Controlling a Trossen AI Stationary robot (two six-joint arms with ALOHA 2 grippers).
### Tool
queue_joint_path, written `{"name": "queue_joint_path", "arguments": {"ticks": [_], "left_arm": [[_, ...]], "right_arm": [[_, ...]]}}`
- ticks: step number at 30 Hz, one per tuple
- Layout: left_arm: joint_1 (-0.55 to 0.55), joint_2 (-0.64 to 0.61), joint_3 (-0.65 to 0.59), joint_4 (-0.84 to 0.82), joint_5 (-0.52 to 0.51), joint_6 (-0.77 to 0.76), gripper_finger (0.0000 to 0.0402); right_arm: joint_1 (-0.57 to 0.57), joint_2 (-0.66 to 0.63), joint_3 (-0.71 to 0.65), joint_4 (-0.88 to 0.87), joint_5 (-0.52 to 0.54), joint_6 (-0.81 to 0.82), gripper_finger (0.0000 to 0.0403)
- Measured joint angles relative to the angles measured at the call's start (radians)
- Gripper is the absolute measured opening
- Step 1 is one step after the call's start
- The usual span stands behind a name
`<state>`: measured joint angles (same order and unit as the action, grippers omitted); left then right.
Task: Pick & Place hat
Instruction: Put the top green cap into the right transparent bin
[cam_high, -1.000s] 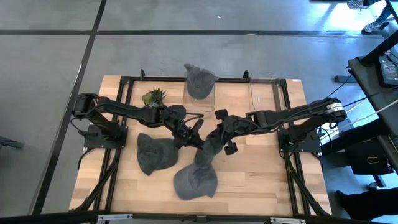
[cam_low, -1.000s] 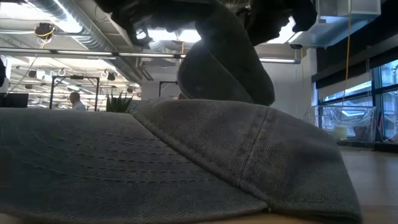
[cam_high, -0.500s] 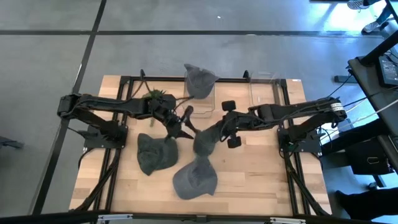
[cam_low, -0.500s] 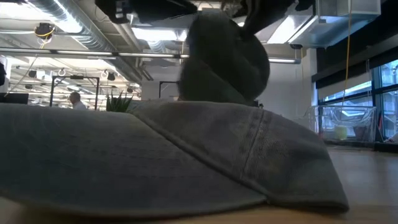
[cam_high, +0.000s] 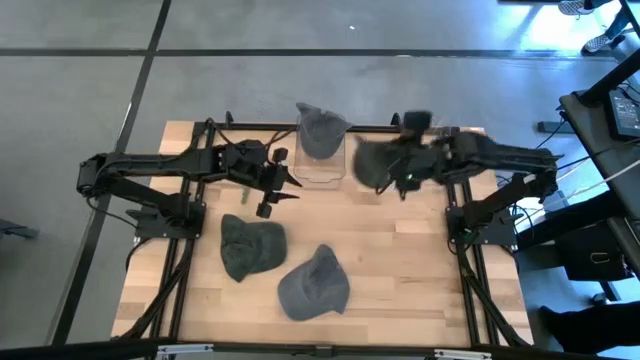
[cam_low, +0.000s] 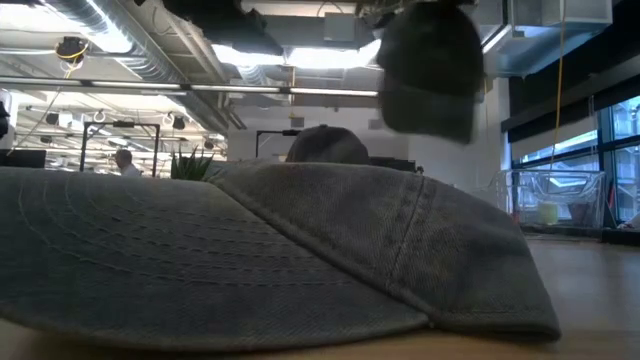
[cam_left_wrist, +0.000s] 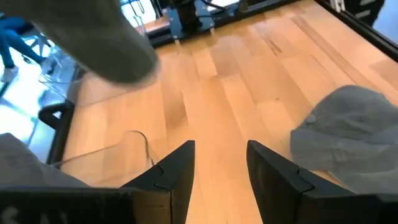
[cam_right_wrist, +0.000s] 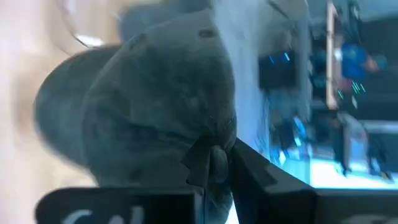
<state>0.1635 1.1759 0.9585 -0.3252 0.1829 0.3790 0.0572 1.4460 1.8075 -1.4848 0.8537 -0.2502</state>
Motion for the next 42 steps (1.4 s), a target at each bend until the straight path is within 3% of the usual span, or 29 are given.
{"name": "queue_joint_path", "arguments": {"ticks": [3,7,17,30,42], "left_arm": [[-0.001,0.001,0.000,-0.016,0.001,0.000,0.0141],[0.000,0.010,0.000,-0.020,0.001,0.000,0.0141],[0.000,0.027,0.000,-0.016,0.001,0.008,0.0141],[0.003,0.042,0.000,-0.016,-0.014,0.009,0.0141],[0.003,0.042,0.000,-0.016,-0.044,0.026,0.0141]], "right_arm": [[-0.063,-0.002,0.046,-0.088,0.034,-0.008,0.0040],[-0.171,-0.017,0.040,-0.084,0.053,-0.188,0.0040],[-0.446,-0.019,-0.113,-0.074,0.167,-0.377,0.0040],[-0.627,-0.019,-0.432,0.397,0.100,-0.692,0.0040],[-0.739,-0.021,-0.624,0.725,0.059,-0.882,0.0042]]}}
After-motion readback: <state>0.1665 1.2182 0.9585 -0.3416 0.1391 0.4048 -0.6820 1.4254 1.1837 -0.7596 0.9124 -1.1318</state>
